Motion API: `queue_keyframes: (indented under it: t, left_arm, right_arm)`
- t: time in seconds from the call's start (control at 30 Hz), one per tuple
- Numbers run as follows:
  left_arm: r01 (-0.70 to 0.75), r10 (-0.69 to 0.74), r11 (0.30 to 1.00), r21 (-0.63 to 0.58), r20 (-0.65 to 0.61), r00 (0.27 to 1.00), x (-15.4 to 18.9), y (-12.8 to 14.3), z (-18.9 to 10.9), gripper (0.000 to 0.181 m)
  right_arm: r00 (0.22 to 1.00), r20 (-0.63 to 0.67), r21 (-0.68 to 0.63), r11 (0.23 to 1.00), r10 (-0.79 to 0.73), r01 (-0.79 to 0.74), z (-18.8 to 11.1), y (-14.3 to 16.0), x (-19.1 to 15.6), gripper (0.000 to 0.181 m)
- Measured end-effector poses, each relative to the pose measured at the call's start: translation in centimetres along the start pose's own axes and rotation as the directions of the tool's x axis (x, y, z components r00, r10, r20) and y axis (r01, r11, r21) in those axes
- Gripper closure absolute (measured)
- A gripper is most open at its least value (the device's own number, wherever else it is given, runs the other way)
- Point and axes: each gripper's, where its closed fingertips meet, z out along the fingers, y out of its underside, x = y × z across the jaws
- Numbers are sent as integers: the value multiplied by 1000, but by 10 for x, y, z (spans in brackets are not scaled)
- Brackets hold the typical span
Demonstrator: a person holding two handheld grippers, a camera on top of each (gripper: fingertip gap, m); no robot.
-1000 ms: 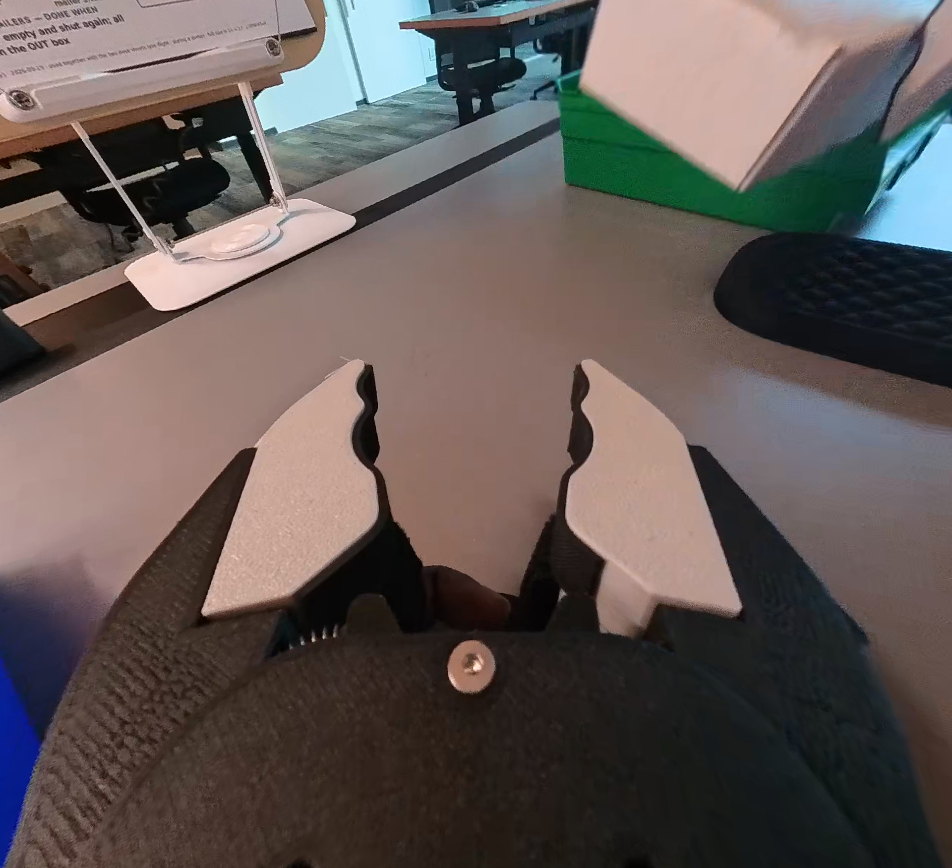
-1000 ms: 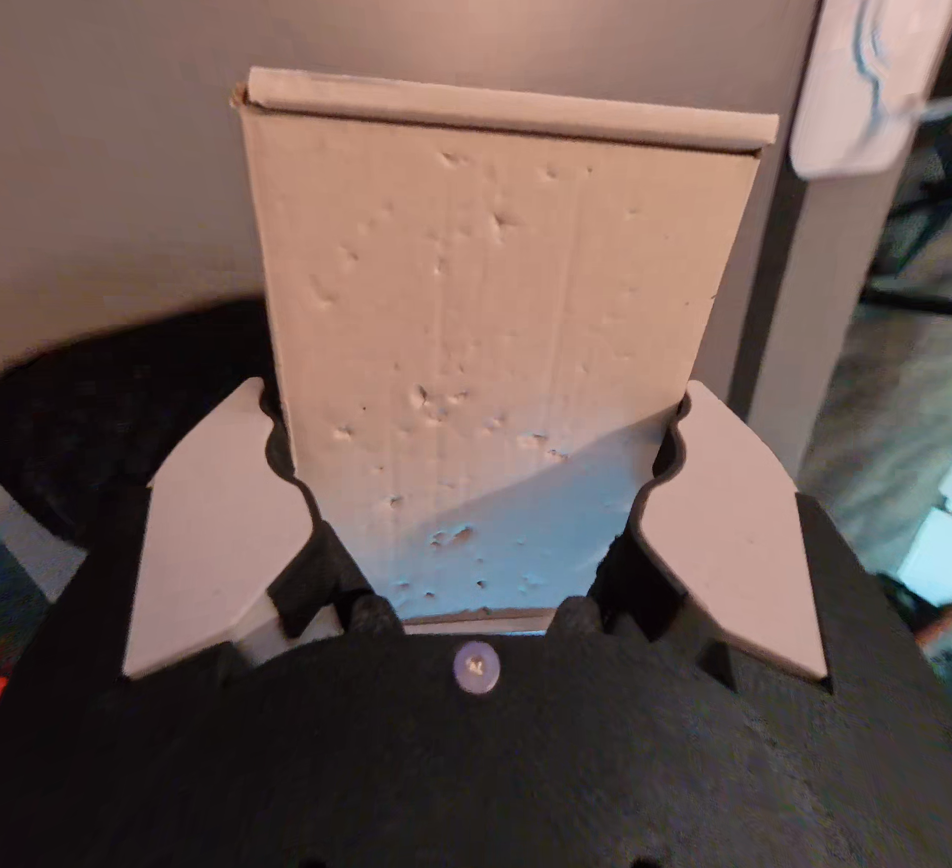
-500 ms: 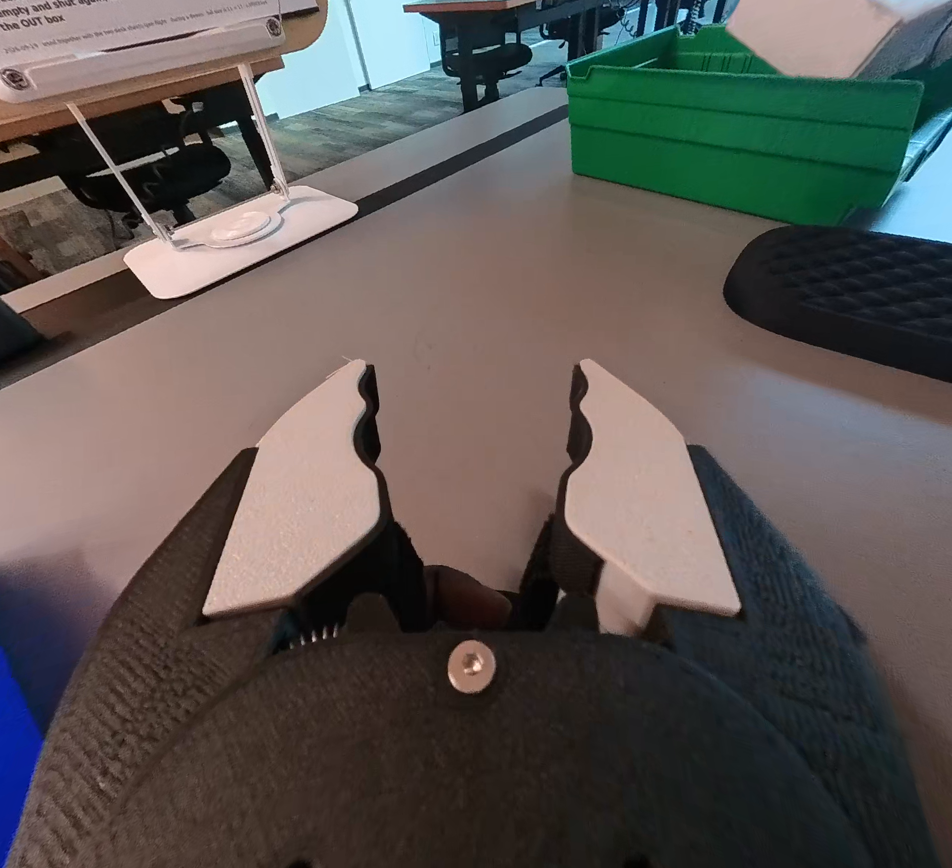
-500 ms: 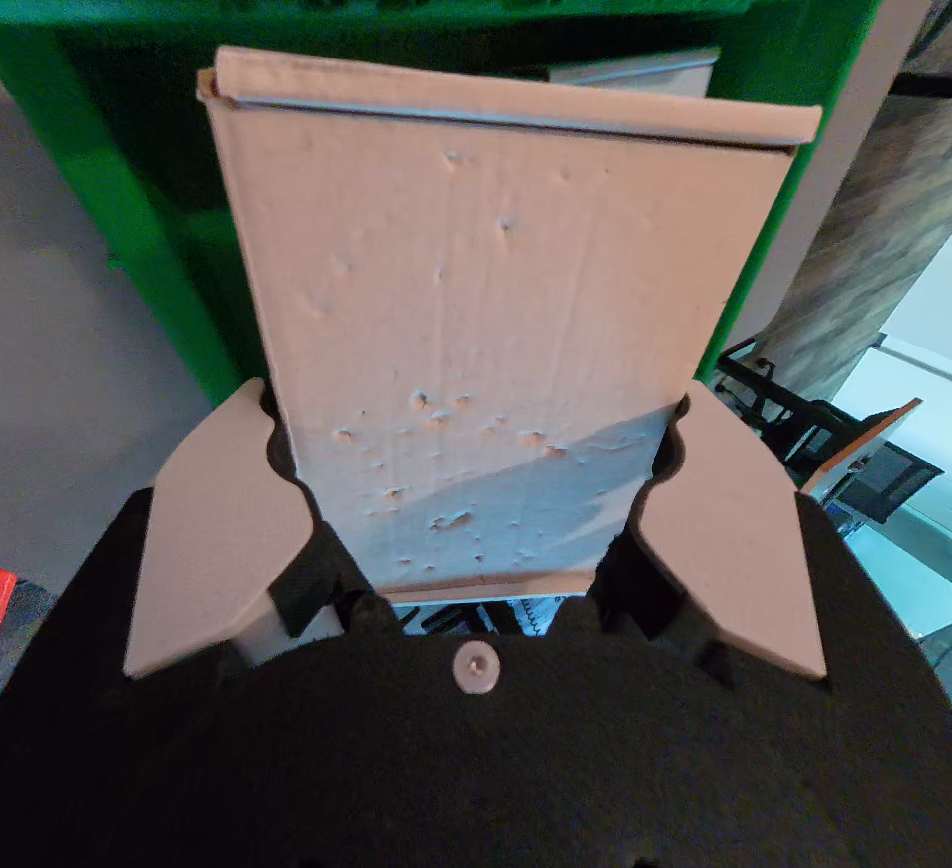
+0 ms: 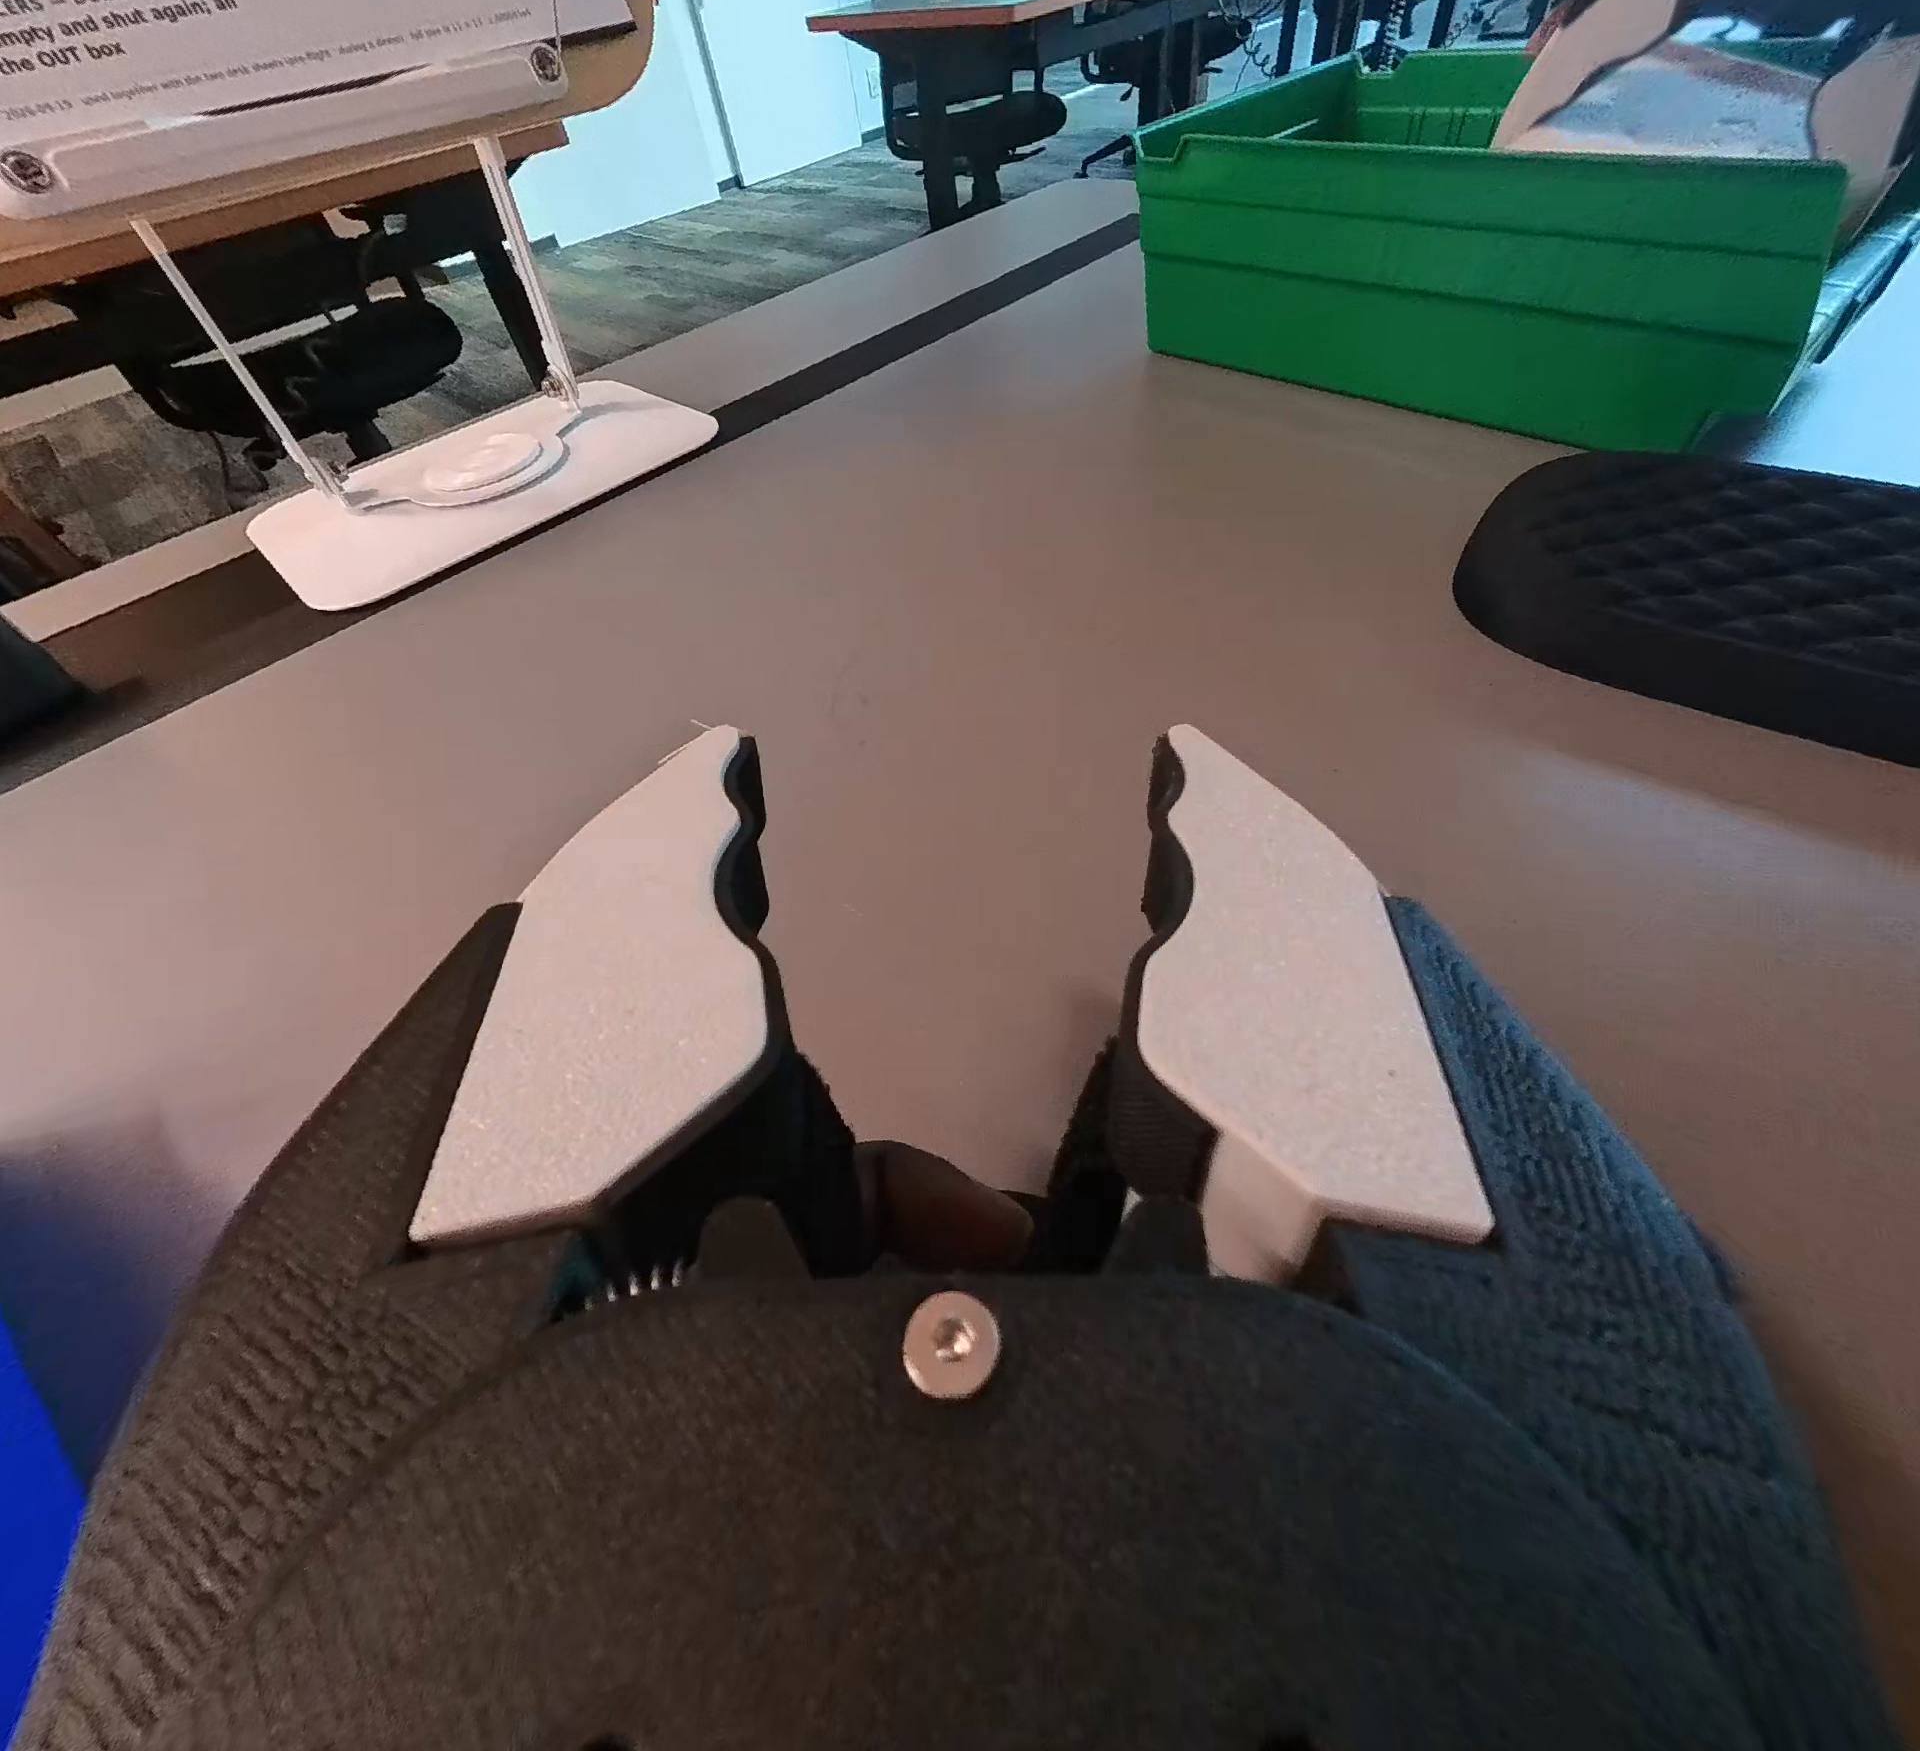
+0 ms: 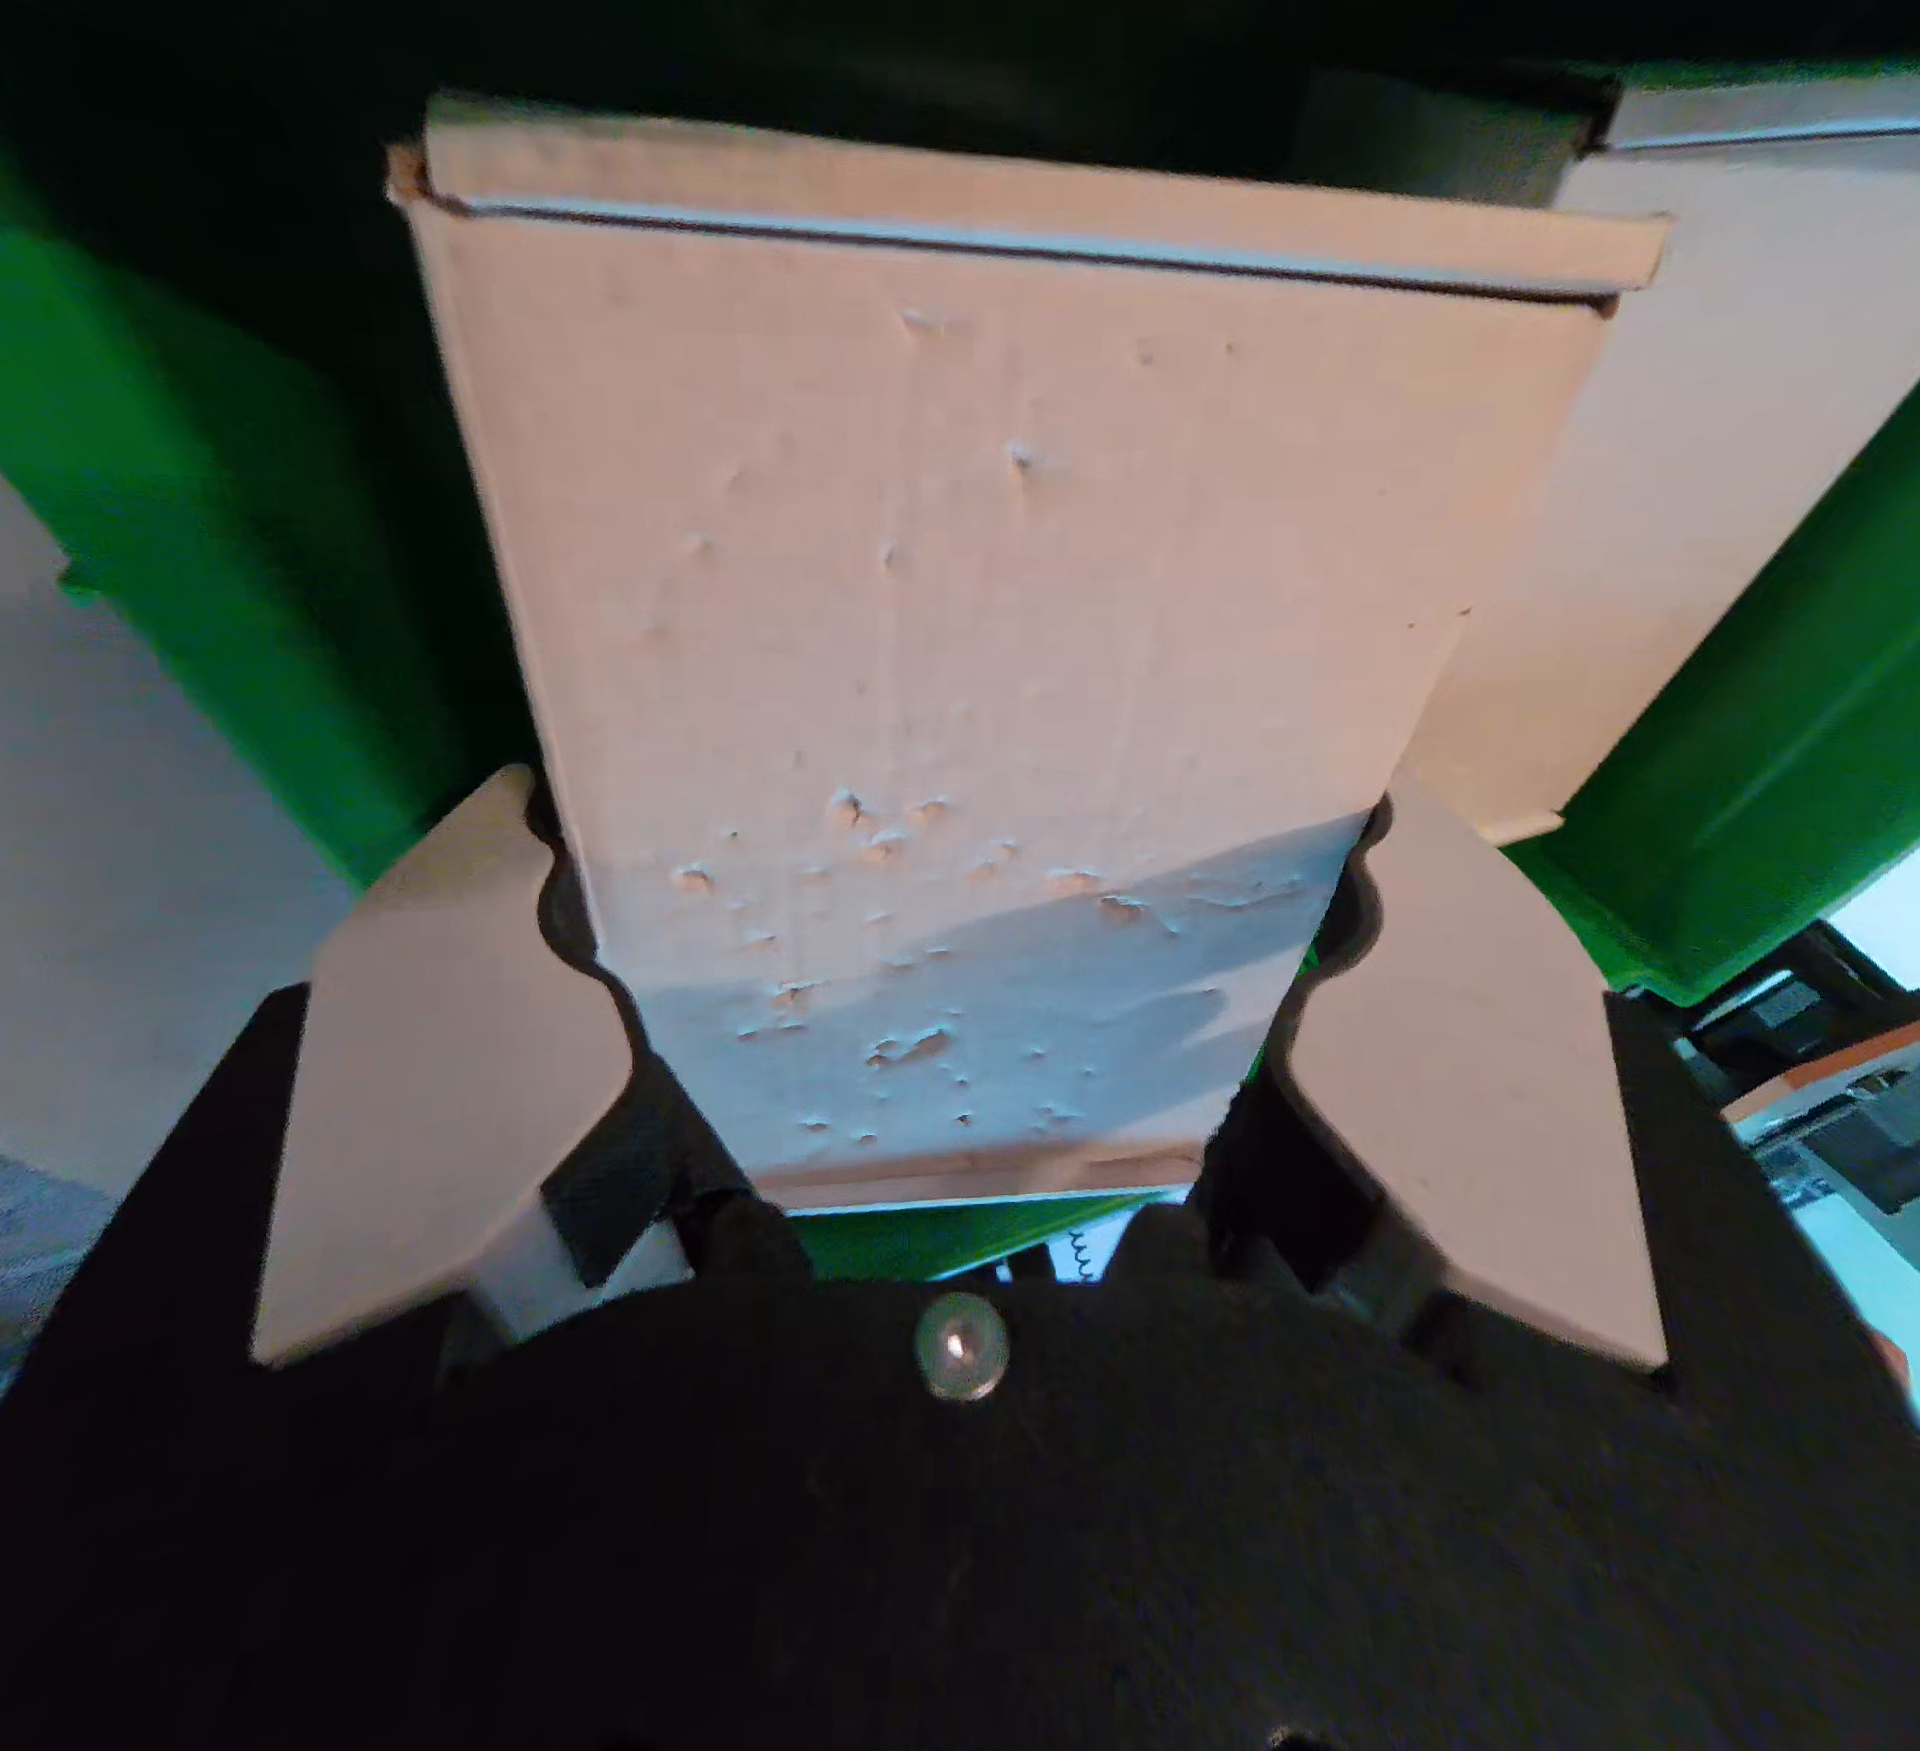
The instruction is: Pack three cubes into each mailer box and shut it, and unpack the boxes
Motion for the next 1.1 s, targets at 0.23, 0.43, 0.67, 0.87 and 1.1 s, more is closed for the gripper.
queue_keyframes:
  t: [0.23, 0.43, 0.67, 0.87, 1.1]
  left_arm:
    - [-8, 8, 1000, -5, -2, 1000, 1, 1, 0, 110]
    - [-12, 12, 1000, -7, -3, 1000, 1, 1, 1, 110]
    - [-16, 16, 1000, -10, -5, 1000, 2, 2, 1, 110]
    - [-23, 23, 1000, -15, -9, 1000, 3, 2, 1, 110]
    - [-30, 30, 999, -17, -11, 999, 3, 3, 2, 110]
  right_arm:
    - [1000, 5, -53, 999, -5, 5, 18, 2, -2, 44]
    - [999, -35, -63, 998, 0, -3, 16, 4, 0, 45]
    - [993, -115, -106, 994, -6, -6, 8, 17, 7, 40]
    - [976, -214, -121, 991, 27, -54, -15, 27, 14, 46]
    - [943, -280, 56, 983, 182, -173, -60, 8, -1, 60]
